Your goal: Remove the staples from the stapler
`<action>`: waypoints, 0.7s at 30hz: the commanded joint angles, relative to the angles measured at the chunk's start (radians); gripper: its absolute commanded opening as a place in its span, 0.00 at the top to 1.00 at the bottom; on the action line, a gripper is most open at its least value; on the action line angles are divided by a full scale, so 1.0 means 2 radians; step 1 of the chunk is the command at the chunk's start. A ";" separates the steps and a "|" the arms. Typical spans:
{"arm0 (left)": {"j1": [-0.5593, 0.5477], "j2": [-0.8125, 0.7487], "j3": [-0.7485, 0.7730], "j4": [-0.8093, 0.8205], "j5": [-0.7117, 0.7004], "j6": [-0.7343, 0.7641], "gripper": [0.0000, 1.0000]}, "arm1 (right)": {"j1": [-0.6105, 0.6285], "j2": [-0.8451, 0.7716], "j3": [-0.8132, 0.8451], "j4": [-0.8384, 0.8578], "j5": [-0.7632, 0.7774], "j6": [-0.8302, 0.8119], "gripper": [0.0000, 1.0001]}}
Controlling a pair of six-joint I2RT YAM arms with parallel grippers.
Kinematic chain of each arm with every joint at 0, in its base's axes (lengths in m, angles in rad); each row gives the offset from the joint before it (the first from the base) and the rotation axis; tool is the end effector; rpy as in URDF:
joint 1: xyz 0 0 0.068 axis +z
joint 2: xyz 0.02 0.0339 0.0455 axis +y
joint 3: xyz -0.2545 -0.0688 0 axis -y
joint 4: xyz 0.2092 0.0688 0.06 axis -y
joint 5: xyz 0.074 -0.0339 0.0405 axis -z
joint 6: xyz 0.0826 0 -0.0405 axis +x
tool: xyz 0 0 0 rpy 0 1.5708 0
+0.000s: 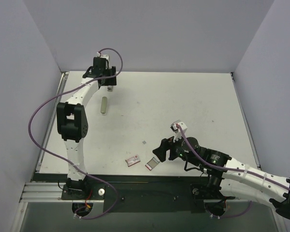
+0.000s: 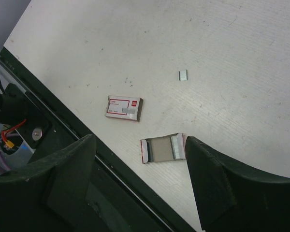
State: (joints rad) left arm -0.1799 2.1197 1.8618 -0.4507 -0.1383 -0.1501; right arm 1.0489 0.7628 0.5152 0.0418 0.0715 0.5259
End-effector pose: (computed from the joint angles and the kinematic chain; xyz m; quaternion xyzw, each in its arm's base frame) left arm 0.4828 -0.0762 0.2339 -0.0154 0.9067 -0.0066 0.4215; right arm 0.1081 0.1762 0.2643 -0.1787 0.7550 0.4270 0.4645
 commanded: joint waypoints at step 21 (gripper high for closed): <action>0.019 0.216 0.267 -0.053 0.022 0.002 0.12 | 0.003 0.076 0.038 0.061 -0.050 0.002 0.30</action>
State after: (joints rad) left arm -0.1528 2.5237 2.3325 -0.5613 -0.1028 -0.1341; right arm 1.0489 0.8993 0.5468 0.1101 -0.0021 0.5243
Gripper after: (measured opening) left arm 0.874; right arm 0.697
